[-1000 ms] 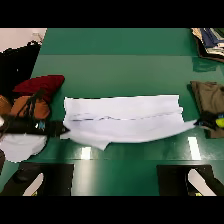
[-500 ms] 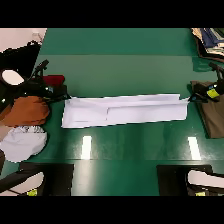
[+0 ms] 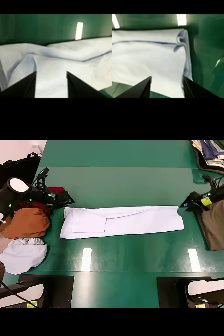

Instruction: Fold the shirts.

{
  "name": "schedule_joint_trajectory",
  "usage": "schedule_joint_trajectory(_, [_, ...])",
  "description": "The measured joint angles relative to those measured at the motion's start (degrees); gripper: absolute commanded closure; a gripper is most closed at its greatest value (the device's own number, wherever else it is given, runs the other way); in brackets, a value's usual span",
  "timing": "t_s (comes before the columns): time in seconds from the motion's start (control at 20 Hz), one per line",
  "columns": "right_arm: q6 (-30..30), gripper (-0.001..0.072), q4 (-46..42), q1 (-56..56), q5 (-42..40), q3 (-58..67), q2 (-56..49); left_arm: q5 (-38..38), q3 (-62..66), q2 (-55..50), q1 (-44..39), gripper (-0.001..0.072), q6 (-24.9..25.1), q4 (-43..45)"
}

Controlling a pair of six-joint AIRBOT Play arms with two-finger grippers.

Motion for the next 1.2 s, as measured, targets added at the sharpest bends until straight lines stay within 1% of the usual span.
schedule_joint_trajectory(0.05, [-1.2, 0.0124, 0.5, -1.0, 0.2, -1.4, -0.2, -1.2, 0.3, 0.0, 0.0, 0.0673, 0.5, 0.0])
schedule_joint_trajectory(0.2, [-4.4, 0.0124, 1.5, -4.0, -1.2, -6.4, -0.6, -3.0, 0.6, -0.1, -0.9, 0.0673, 1.5, -0.1])
schedule_joint_trajectory(0.4, [-8.2, 0.0144, 7.1, -5.4, -2.4, -10.4, -3.1, -2.6, 0.8, -0.5, -4.4, 0.0682, 1.9, -0.3])
schedule_joint_trajectory(0.45, [-8.6, 0.0227, 8.5, -4.9, -2.2, -10.9, -3.8, -1.9, 0.8, -0.5, -5.6, 0.0683, 1.9, -0.3])
schedule_joint_trajectory(0.55, [-10.2, 0.0517, 9.4, -3.1, -2.6, -11.5, -5.1, -0.5, 0.8, -0.6, -8.0, 0.0683, 1.2, -0.4])
schedule_joint_trajectory(0.6, [-11.4, 0.0636, 9.4, -2.2, -3.2, -11.6, -5.5, 0.4, 0.8, -0.6, -9.2, 0.0683, 0.5, -0.4])
schedule_joint_trajectory(0.7, [-13.4, 0.0698, 9.3, -0.8, -3.3, -11.0, -6.0, 2.8, 0.8, -0.6, -12.0, 0.0683, -1.0, -0.6])
schedule_joint_trajectory(0.85, [-14.5, 0.0699, 9.7, 0.3, 0.6, -7.6, -5.2, 8.0, 0.9, -0.7, -16.9, 0.0684, -2.5, -1.3])
schedule_joint_trajectory(0.95, [-13.7, 0.0699, 10.1, 1.2, 3.2, -4.4, -2.7, 11.0, 1.8, -1.9, -20.3, 0.0684, -3.1, -1.6])
schedule_joint_trajectory(1.05, [-12.1, 0.0699, 10.3, 2.8, 4.9, -1.0, 1.0, 12.0, 4.0, -5.1, -23.5, 0.0683, -3.6, -1.8])
schedule_joint_trajectory(1.2, [-9.2, 0.0699, 10.5, 7.0, 6.0, 4.0, 6.7, 11.9, 9.5, -12.5, -28.4, 0.0683, -3.8, -3.8])
